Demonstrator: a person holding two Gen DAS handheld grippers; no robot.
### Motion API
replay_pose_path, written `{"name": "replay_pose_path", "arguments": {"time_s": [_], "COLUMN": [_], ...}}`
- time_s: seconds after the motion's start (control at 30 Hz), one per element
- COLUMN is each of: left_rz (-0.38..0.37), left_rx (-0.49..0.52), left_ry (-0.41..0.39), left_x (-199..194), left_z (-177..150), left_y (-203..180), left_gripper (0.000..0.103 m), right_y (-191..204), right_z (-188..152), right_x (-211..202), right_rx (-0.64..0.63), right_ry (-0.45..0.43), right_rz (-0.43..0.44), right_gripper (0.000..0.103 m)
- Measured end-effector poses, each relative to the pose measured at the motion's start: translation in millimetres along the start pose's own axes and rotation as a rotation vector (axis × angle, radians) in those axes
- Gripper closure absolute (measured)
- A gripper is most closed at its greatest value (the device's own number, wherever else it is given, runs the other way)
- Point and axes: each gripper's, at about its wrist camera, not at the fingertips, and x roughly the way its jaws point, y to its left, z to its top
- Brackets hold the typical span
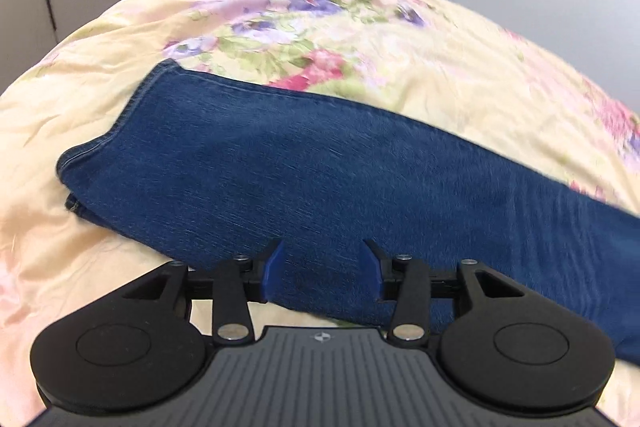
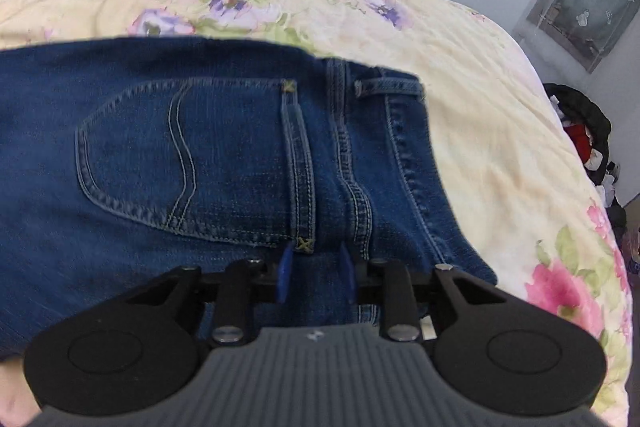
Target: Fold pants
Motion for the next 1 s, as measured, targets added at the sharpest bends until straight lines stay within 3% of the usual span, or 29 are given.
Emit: {"name": "replay_pose_path", "arguments": {"time_s": [0.17, 0.37, 0.5, 0.7, 0.77, 0.83, 0.9, 1.0], "left_rz": [-0.004, -0.096, -0.141, -0.224, -0.246, -0.199, -0.155, -0.153], "left_rx": [-0.171, -0.400, -0.543, -0.722, -0.747, -0.725, -0.674, -0.609], "left_ry": [-0.050, -0.066, -0.063, -0.122, -0.113, -0.107, -0.101, -0.133], "left_x": [-6, -9, -12, -1, 10, 20, 26, 27], "left_z": [9, 4, -9, -20, -19, -21, -22, -27], "left_y": [36, 88, 123, 171, 179, 183, 182, 180], "left_gripper": [0.049, 0.043, 0.042, 0.041, 0.042, 0.044, 0.047, 0.047], "right_y": [-12, -3, 0, 18, 23, 31, 44, 74], "right_z": [31, 75, 82, 90, 92, 93, 92, 91], "right_x": [-7, 58, 99, 105, 92, 75, 56, 33], "right_rx": [0.125, 0.227, 0.287, 0.196, 0.164, 0.151, 0.135, 0.109], "right_ry": [-0.093, -0.058, 0.019, 0.066, 0.058, 0.029, -0.001, -0.010], "right_rz": [0.053, 0.029, 0.024, -0.060, -0.085, -0.070, -0.042, 0.041], "right_gripper": [0.082, 0.082, 0.084, 0.089, 0.089, 0.088, 0.088, 0.089]}}
